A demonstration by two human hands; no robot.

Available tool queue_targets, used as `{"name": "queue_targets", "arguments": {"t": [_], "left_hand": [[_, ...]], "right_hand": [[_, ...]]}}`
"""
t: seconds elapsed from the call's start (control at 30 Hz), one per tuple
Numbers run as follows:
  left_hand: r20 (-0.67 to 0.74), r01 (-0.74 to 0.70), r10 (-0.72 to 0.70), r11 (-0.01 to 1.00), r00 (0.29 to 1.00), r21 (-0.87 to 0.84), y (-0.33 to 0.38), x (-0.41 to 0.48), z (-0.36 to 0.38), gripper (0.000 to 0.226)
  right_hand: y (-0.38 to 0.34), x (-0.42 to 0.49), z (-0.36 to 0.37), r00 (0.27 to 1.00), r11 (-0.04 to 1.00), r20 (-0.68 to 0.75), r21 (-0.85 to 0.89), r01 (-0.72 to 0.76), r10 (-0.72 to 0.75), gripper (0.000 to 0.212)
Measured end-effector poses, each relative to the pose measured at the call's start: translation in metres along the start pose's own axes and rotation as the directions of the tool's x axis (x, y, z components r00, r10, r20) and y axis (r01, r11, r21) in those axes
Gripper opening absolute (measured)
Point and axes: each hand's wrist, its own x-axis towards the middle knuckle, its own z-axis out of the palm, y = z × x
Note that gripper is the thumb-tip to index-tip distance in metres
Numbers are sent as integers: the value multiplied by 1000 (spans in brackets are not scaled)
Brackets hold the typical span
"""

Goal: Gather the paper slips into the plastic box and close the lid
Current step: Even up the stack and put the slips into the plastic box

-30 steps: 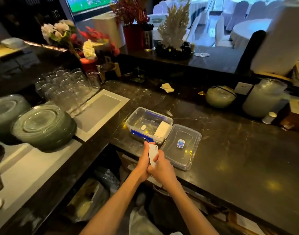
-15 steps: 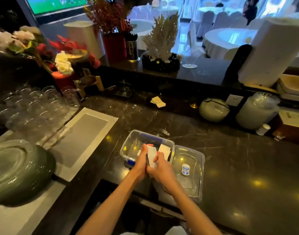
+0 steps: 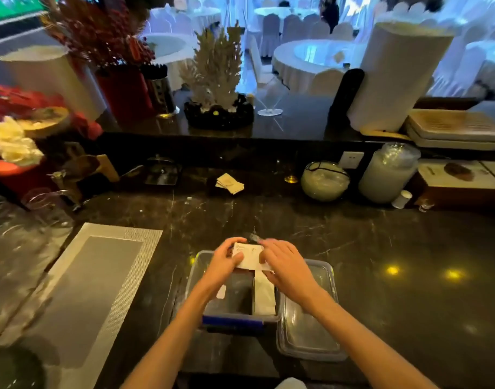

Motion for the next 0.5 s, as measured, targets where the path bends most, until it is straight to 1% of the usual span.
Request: {"name": "queue_targets", "arguments": {"t": [0.03,0.07,0.1,0.13,0.17,0.23,0.3,0.4,0.5], "left_hand": [[-57,-56,57,998,997,27,2,6,-2,30],[-103,-105,110,993,989,44,4,13,-5,28],[-140,-144,151,988,979,55,6,21,-9,27],[-165,-175,184,982,969,68,7,29,-12,27],[-182,-201,213,976,960,81,8,38,-16,28],[-193,-252,271,961,943,117,14,57,-25,32],[-170,-307,333,938,928,162,24,83,-36,34],[-163,-328,377,907,912,264,40,138,-53,34],[-154,-308,380,883,912,354,59,199,-69,36]], "right_hand": [[-1,7,1,996,984,-35,158,-81,88,48],[-3,16,1,984,930,-42,334,-152,176,57],[-4,27,1,971,851,-30,489,-192,236,63],[-5,39,2,964,778,-12,593,-207,265,67],[-5,51,3,961,743,-15,638,-202,275,67],[-4,78,6,954,764,-93,623,-168,285,56],[-2,108,8,927,780,-180,606,-158,328,47],[6,159,10,891,789,-263,595,-151,369,45],[26,221,14,873,788,-292,597,-152,390,47]]}}
